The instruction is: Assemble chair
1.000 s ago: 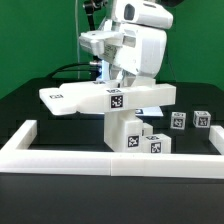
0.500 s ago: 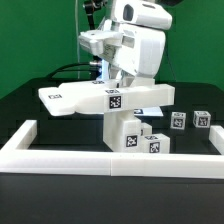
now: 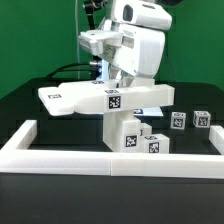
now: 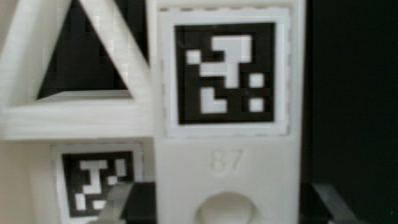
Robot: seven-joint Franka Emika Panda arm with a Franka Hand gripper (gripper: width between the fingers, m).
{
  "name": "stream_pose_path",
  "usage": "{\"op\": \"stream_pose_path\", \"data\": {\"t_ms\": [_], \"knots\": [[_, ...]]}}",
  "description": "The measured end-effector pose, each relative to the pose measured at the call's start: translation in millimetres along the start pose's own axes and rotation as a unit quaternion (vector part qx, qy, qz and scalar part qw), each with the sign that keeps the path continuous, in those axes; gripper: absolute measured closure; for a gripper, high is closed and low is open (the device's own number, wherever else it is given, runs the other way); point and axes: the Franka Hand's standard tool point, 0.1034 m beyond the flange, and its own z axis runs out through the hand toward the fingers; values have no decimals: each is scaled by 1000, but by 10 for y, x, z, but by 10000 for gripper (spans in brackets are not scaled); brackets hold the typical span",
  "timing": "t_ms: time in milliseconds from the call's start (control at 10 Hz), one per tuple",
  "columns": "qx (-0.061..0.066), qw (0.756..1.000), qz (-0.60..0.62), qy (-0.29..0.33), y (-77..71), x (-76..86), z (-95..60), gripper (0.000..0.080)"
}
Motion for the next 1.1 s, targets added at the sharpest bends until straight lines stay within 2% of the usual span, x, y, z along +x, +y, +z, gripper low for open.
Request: {"op": "stream_pose_path", "data": {"t_ms": [200, 400, 500, 800, 1000, 1100], "knots": [[-18, 1000, -5, -3, 17, -69, 14, 509], [-19, 1000, -4, -3, 17, -86, 14, 509], [-26, 1000, -2, -5, 24, -99, 14, 509], [-26, 1000, -1, -5, 23, -101, 14, 509], [-37, 999, 1, -7, 40, -121, 24, 509], [-38, 999, 1, -7, 47, -122, 27, 509]]}}
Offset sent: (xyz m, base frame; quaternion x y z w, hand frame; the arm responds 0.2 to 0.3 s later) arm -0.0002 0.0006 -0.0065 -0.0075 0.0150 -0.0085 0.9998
